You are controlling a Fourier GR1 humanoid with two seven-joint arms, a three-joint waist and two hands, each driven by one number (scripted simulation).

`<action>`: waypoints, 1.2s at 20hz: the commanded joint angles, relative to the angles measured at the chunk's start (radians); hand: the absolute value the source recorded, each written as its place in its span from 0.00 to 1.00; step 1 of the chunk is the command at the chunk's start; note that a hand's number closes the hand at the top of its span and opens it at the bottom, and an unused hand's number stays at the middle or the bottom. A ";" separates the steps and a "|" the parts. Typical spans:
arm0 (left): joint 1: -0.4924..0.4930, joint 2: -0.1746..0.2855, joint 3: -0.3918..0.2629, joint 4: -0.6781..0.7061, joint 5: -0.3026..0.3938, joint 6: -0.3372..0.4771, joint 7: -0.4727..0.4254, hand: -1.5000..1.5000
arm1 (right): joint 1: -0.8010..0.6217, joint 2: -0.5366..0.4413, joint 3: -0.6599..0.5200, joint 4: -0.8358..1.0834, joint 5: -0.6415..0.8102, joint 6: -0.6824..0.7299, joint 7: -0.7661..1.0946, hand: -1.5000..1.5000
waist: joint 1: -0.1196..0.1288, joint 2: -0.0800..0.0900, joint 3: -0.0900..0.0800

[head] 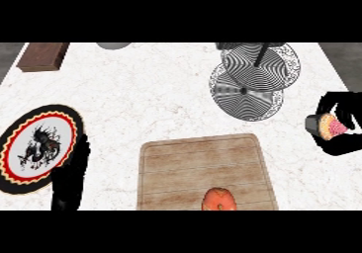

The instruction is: Pick the cupcake from the cutting board and place it in the tiered basket

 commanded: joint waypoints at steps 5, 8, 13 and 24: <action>0.018 0.003 -0.021 -0.032 -0.008 -0.014 0.028 0.50 | 0.050 -0.237 -0.423 -0.107 -0.296 0.115 -0.173 1.00 | 0.026 0.002 -0.003; 0.013 -0.014 -0.028 -0.035 -0.031 0.010 0.030 0.50 | 0.125 -0.308 -0.533 -0.204 -0.339 0.186 -0.140 1.00 | 0.033 0.004 -0.004; -0.020 -0.001 -0.019 0.011 -0.027 -0.053 0.006 0.50 | -0.017 -0.272 -0.540 -0.146 -0.311 0.203 -0.035 1.00 | 0.075 0.014 -0.004; -0.036 -0.014 -0.032 -0.057 -0.061 -0.047 0.078 0.50 | -0.377 -0.185 -0.327 0.008 -0.212 0.186 0.164 1.00 | 0.098 0.017 -0.004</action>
